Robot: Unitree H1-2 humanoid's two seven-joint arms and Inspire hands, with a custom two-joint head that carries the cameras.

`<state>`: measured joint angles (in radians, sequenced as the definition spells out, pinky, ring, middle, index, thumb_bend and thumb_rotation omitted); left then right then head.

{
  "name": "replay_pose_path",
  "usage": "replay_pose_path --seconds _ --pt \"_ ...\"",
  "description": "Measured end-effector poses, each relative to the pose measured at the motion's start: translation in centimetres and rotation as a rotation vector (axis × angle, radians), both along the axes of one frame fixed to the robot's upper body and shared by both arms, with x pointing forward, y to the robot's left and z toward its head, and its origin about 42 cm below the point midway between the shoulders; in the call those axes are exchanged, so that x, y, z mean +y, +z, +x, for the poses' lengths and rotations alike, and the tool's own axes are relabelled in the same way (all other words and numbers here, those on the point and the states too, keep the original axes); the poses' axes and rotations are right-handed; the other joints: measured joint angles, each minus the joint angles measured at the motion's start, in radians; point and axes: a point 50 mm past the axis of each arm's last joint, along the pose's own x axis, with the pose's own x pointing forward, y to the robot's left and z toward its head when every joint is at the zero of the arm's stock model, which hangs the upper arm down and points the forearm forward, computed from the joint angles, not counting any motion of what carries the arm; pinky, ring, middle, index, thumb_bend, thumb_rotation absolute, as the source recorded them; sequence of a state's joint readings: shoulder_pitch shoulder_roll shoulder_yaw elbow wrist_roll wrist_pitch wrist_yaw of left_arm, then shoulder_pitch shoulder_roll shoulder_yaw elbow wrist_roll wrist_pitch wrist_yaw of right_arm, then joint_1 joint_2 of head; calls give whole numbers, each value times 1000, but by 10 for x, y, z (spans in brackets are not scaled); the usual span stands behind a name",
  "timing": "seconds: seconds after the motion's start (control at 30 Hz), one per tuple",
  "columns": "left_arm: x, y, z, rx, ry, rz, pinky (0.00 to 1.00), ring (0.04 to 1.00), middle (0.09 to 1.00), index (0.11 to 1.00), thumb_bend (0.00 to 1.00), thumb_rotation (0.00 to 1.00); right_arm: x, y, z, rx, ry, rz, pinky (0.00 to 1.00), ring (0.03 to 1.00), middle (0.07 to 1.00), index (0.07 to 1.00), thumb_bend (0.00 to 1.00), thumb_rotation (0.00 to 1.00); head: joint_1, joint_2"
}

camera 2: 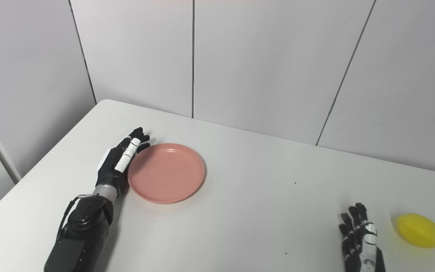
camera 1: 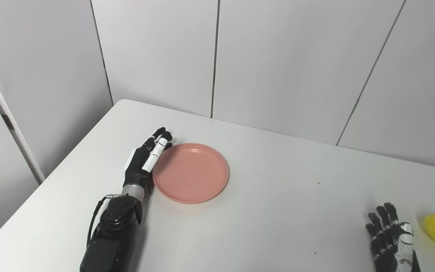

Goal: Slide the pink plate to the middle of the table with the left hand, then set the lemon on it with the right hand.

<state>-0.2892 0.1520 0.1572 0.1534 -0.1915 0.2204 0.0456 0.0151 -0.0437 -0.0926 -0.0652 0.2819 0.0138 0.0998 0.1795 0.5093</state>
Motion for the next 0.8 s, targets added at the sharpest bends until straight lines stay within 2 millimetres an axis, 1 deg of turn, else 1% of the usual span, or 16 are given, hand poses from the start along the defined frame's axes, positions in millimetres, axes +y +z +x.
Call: replay_pose_path --seconds 0.17,0.37,0.57,0.8 --pt "-4 -1 -1 1 -6 -4 822 850 848 865 792 705 0 0 0 1 0 0 1000 958 967 967 666 1000 -8 2" --pt "-11 -2 -5 -3 -16 -15 839 855 848 864 779 701 1 0 0 2 -1 -13 1000 956 967 966 669 1000 -14 6" --pt "-18 -3 -7 -5 -23 -29 830 849 841 860 770 709 3 0 0 1 0 -11 1000 966 979 972 680 1000 -26 9" --pt "-37 -5 -14 -13 -31 -78 861 860 848 861 771 696 6 0 1 0 3 -6 1000 956 967 960 687 1000 -44 12"
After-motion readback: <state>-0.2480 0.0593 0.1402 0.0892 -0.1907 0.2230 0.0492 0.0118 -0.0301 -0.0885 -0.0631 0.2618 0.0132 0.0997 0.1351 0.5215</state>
